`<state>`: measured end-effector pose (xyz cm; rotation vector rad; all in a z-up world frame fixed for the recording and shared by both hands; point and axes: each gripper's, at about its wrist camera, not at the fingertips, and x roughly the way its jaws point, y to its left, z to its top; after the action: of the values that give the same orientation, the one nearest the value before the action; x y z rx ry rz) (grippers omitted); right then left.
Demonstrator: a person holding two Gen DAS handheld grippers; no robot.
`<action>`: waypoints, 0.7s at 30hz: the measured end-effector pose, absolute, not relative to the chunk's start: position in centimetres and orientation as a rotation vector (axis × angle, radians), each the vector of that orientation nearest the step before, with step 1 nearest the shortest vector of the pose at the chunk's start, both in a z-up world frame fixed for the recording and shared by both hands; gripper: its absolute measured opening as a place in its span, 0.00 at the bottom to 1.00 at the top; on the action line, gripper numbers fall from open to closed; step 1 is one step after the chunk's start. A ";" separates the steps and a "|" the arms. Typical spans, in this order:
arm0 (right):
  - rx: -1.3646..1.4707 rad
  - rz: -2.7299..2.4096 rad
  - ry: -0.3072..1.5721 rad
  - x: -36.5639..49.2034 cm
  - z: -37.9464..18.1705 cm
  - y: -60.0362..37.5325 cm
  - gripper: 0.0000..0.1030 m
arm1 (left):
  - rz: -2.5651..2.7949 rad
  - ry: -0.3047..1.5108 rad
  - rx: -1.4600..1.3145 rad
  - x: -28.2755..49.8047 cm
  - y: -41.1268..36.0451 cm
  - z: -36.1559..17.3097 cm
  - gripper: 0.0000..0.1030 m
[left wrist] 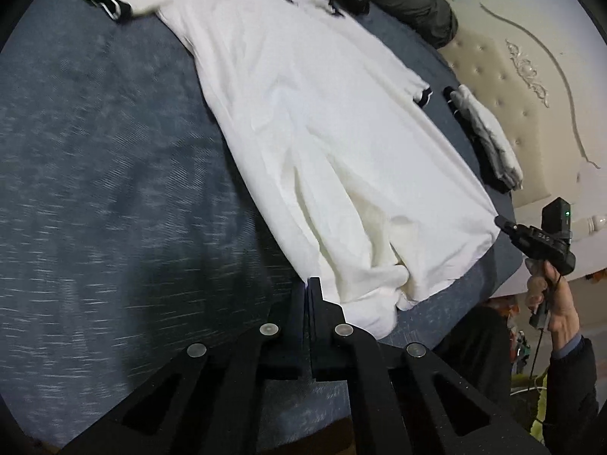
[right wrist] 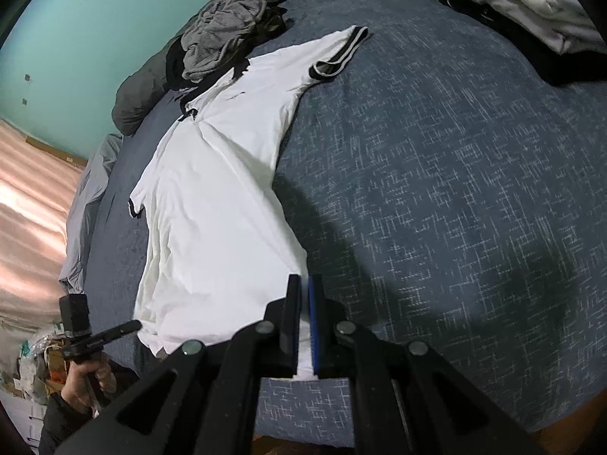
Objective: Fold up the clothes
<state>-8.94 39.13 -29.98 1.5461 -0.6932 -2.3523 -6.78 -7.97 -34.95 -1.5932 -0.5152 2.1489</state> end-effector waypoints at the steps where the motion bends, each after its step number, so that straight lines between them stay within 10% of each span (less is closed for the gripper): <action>1: 1.540 -2.353 -0.691 -8.9 -29.8 39.1 0.04 | 2.162 -0.514 -1.583 -6.5 -8.7 -34.2 0.01; 21: 1.618 -2.374 -0.603 -7.4 -28.8 39.2 0.09 | 2.261 -0.501 -1.680 -5.5 -14.1 -33.9 0.02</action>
<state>-7.36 39.24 -28.81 1.6178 -0.6027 -2.3741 -5.55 -14.10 -33.86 -1.6797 -0.5011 2.2607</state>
